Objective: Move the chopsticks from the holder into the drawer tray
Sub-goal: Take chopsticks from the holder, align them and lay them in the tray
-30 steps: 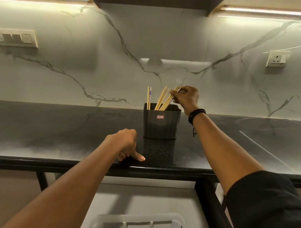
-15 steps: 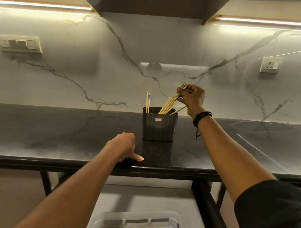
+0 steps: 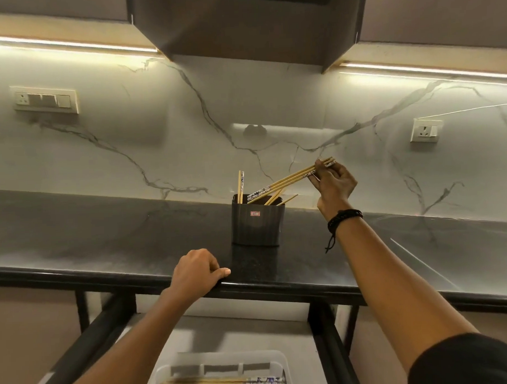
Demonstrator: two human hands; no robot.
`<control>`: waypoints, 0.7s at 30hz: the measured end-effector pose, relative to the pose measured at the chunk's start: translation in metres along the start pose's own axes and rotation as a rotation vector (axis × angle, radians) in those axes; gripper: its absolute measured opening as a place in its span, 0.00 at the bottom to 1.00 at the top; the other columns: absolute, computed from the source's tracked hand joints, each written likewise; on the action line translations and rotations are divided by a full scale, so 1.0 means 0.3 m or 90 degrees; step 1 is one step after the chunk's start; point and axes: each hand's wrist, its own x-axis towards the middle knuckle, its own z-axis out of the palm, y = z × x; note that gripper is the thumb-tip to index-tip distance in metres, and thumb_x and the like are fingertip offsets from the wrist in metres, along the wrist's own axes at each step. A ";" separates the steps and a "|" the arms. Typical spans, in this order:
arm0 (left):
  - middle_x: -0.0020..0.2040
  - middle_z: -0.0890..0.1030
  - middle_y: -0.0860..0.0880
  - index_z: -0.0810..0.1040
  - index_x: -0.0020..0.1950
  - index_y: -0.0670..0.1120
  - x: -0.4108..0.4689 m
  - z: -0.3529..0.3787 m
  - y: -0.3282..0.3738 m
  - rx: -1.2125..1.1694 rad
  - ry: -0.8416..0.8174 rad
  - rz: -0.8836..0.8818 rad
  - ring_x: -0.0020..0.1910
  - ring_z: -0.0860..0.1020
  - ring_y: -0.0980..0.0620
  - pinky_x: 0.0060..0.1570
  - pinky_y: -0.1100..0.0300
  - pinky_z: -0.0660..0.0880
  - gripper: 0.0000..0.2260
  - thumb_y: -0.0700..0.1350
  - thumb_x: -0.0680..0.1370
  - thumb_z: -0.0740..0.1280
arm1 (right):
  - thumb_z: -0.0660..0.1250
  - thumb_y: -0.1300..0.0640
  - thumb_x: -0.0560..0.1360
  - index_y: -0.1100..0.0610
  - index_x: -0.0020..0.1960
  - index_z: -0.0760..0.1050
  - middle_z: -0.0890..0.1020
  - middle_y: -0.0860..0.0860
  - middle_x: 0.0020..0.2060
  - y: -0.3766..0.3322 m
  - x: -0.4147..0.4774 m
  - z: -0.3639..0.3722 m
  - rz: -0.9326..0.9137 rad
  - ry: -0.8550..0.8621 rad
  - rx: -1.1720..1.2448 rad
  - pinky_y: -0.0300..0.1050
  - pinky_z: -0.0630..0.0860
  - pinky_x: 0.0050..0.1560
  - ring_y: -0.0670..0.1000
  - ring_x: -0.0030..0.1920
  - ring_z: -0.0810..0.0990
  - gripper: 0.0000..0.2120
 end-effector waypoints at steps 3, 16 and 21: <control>0.32 0.83 0.54 0.86 0.42 0.49 -0.044 0.004 -0.001 -0.073 0.054 0.024 0.32 0.80 0.58 0.39 0.66 0.78 0.13 0.56 0.76 0.68 | 0.73 0.67 0.73 0.61 0.48 0.78 0.83 0.58 0.45 -0.020 -0.038 -0.022 0.013 0.019 0.038 0.48 0.84 0.46 0.52 0.44 0.85 0.06; 0.35 0.81 0.56 0.84 0.45 0.47 -0.185 0.069 0.006 -0.363 0.252 -0.023 0.38 0.80 0.57 0.43 0.63 0.78 0.08 0.47 0.78 0.67 | 0.71 0.66 0.73 0.62 0.52 0.77 0.83 0.58 0.45 0.018 -0.220 -0.145 0.142 -0.019 0.106 0.51 0.84 0.48 0.53 0.46 0.85 0.08; 0.44 0.84 0.49 0.83 0.48 0.47 -0.189 0.055 0.002 -0.522 0.216 -0.105 0.48 0.81 0.52 0.50 0.54 0.79 0.10 0.50 0.79 0.65 | 0.71 0.65 0.74 0.62 0.52 0.78 0.84 0.57 0.45 0.063 -0.295 -0.181 0.171 -0.055 0.107 0.51 0.83 0.51 0.54 0.48 0.85 0.07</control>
